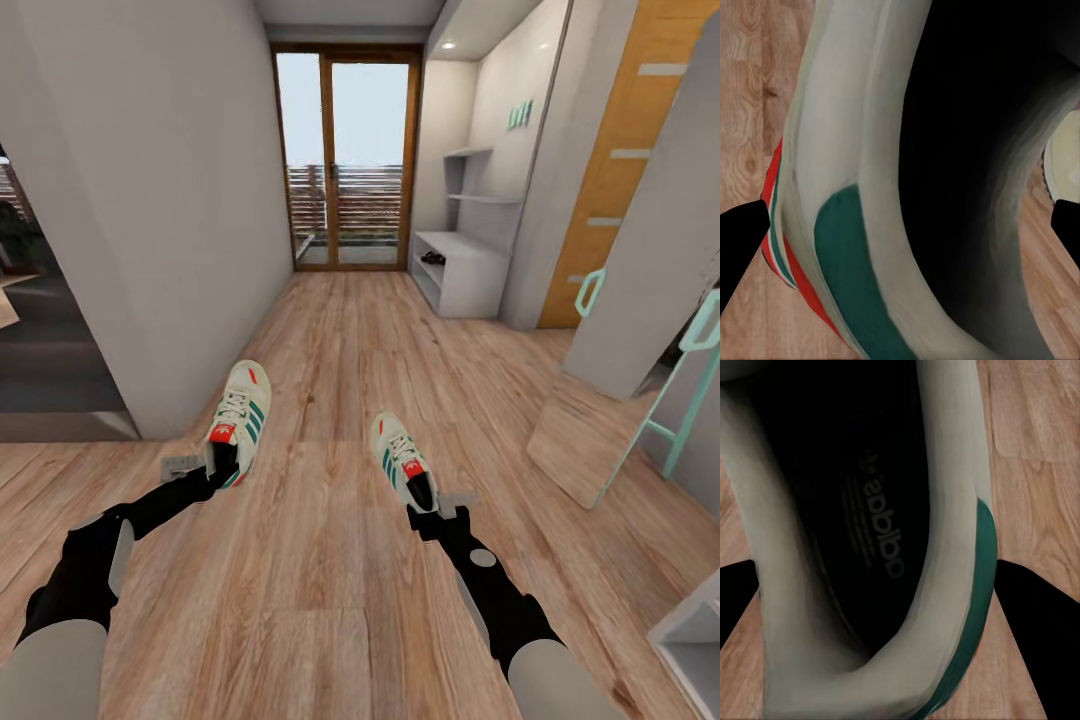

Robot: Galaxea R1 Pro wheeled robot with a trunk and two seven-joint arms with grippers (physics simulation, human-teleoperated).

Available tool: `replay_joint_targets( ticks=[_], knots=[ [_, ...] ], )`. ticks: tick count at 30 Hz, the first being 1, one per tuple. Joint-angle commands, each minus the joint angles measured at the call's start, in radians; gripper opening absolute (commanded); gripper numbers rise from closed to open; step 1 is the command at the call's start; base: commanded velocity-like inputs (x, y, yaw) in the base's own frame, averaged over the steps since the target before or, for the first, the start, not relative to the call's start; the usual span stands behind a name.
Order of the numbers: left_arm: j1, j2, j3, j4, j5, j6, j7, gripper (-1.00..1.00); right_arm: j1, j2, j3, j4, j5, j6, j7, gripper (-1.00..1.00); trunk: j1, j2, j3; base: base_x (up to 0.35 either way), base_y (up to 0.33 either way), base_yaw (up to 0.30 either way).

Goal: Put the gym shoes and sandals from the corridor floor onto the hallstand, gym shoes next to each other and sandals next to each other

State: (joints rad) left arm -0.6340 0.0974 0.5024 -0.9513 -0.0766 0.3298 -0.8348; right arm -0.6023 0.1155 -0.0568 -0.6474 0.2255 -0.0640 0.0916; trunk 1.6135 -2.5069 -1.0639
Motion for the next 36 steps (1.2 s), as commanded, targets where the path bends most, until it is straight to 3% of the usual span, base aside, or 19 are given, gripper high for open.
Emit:
replay_joint_targets(
  ticks=[1,36],
  knots=[
    [-0.001,-0.001,0.004,-0.001,-0.006,0.006,-0.008,-1.0,-0.001,0.001,-0.006,0.0,0.008,-0.004,0.007,-1.0,0.0,0.0,-0.001,0.346,0.0,0.0],
    [-0.001,-0.001,0.004,-0.001,-0.007,0.005,-0.007,-1.0,-0.001,0.001,-0.008,0.0,0.008,-0.003,0.007,-1.0,0.0,0.0,-0.001,0.346,0.0,0.0]
  ],
)
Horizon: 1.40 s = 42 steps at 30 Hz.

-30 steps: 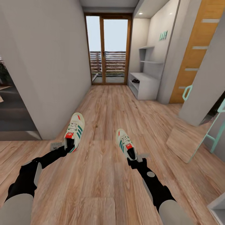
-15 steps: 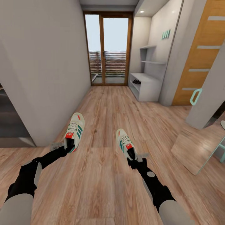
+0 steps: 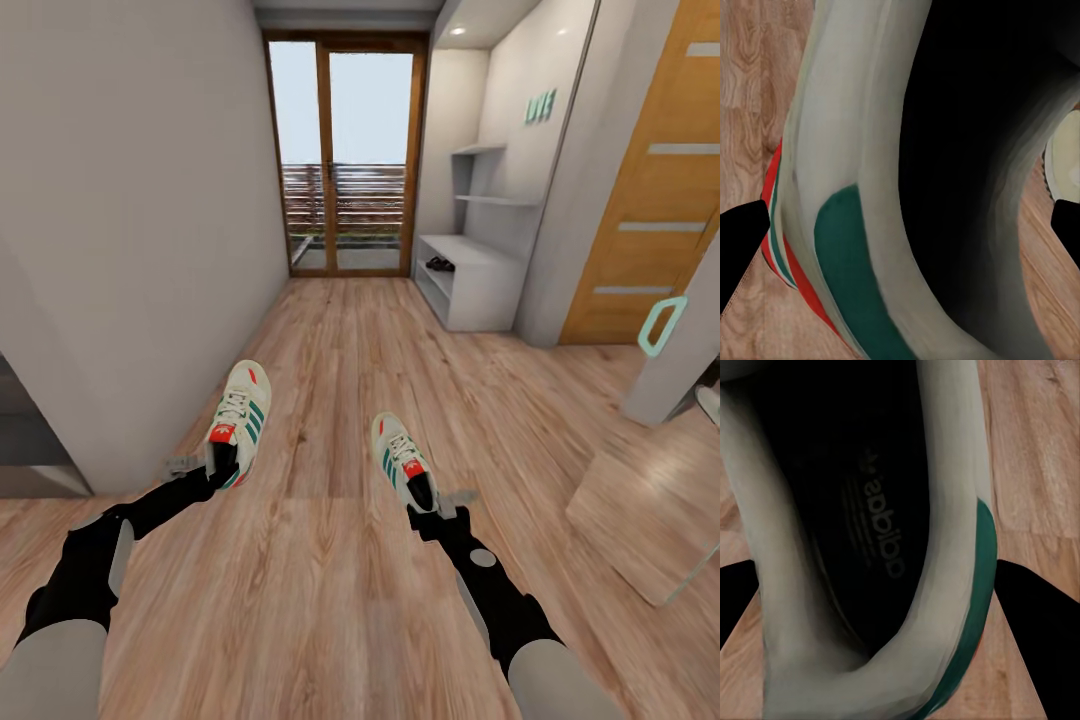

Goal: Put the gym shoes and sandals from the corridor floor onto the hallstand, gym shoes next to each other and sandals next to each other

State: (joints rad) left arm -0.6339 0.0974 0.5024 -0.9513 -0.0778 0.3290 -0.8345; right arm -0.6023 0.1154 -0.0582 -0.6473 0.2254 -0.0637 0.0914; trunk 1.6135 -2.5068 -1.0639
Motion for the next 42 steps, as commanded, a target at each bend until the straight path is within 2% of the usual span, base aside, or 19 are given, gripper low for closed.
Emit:
replay_joint_targets(
  ticks=[1,42],
  knots=[
    [-0.001,-0.001,0.004,-0.001,-0.006,0.006,-0.008,-1.0,-0.001,0.001,-0.006,0.0,0.008,-0.003,0.007,-1.0,0.0,0.0,-0.001,0.346,0.0,0.0],
    [-0.001,-0.001,0.004,-0.001,-0.006,0.007,-0.008,-1.0,-0.001,0.001,-0.006,0.0,0.008,-0.003,0.007,-1.0,0.0,0.0,-0.001,0.346,0.0,0.0]
  ],
)
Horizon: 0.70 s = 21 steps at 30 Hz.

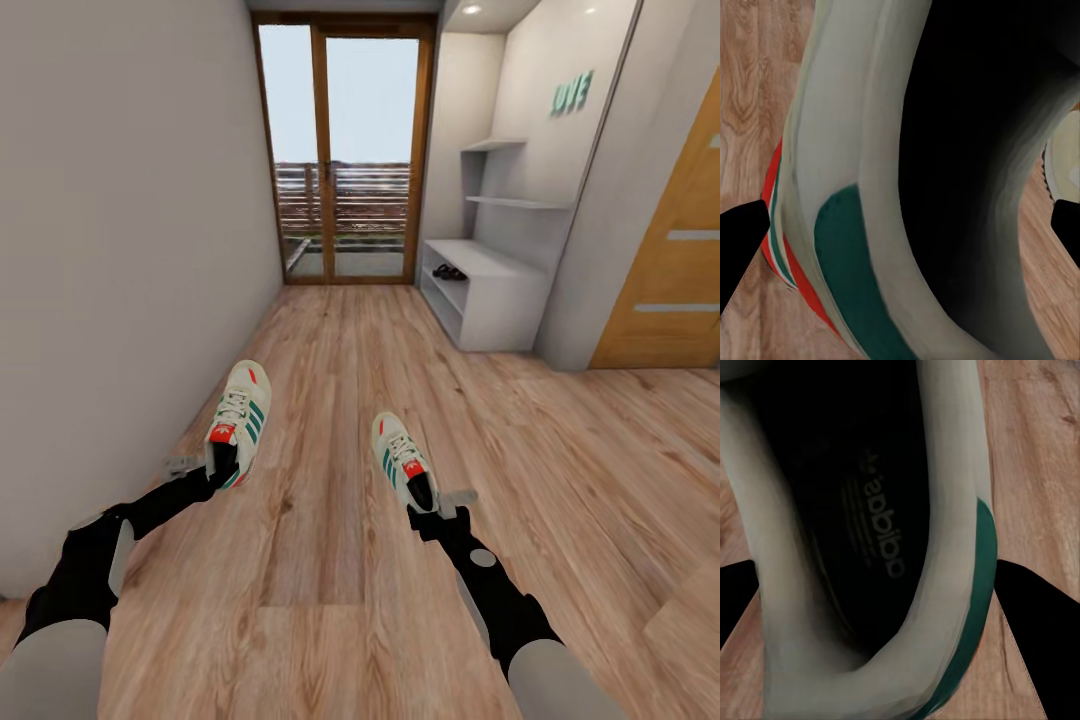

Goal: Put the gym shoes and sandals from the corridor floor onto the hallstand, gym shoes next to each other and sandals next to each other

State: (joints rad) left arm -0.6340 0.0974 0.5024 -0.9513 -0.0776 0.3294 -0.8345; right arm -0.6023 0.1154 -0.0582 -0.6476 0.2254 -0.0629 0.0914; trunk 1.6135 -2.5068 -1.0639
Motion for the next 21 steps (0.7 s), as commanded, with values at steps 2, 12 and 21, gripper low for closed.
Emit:
replay_joint_targets(
  ticks=[2,12,21],
  knots=[
    [-0.001,-0.001,0.004,-0.001,-0.006,0.006,-0.008,-1.0,-0.001,0.001,-0.006,0.0,0.008,-0.004,0.007,-1.0,0.0,0.0,-0.001,0.346,0.0,0.0],
    [-0.001,-0.001,0.004,-0.001,-0.006,0.006,-0.008,-1.0,-0.001,0.001,-0.006,0.0,0.008,-0.004,0.007,-1.0,0.0,0.0,-0.001,0.346,0.0,0.0],
    [-0.001,-0.001,0.004,-0.001,-0.006,0.006,-0.008,-1.0,-0.001,0.001,-0.006,0.0,0.008,-0.004,0.007,-1.0,0.0,0.0,-0.001,0.346,0.0,0.0]
  ],
)
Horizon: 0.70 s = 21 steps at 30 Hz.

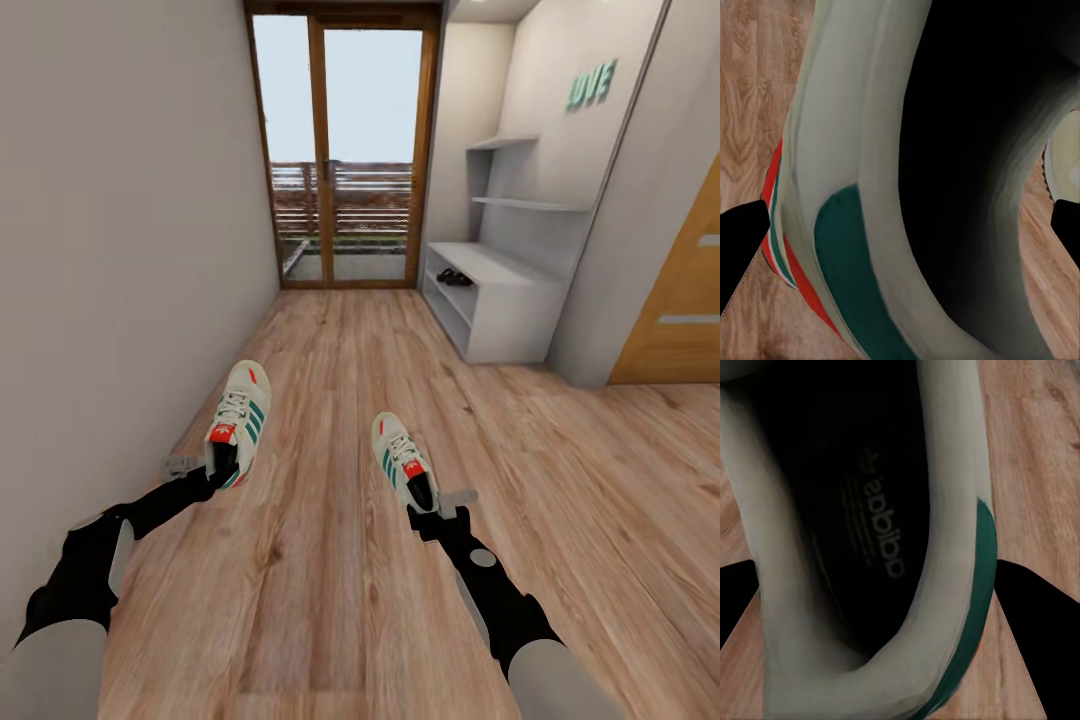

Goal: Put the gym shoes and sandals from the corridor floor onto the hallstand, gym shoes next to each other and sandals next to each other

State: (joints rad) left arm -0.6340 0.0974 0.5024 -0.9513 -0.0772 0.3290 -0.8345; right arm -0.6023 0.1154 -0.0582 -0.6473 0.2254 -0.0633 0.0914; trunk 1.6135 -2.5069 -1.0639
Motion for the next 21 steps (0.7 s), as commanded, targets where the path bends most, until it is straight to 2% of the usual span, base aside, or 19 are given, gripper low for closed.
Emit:
replay_joint_targets(
  ticks=[1,21],
  knots=[
    [-0.001,-0.001,0.004,-0.001,-0.007,0.006,-0.008,-1.0,-0.001,0.001,-0.006,0.0,0.008,-0.004,0.007,-1.0,0.0,0.0,-0.001,0.346,0.0,0.0],
    [-0.001,-0.001,0.002,-0.001,-0.007,0.006,-0.008,-1.0,-0.001,0.001,-0.006,-0.001,0.008,-0.003,0.007,-1.0,0.0,0.0,-0.001,0.346,0.0,0.0]
  ],
)
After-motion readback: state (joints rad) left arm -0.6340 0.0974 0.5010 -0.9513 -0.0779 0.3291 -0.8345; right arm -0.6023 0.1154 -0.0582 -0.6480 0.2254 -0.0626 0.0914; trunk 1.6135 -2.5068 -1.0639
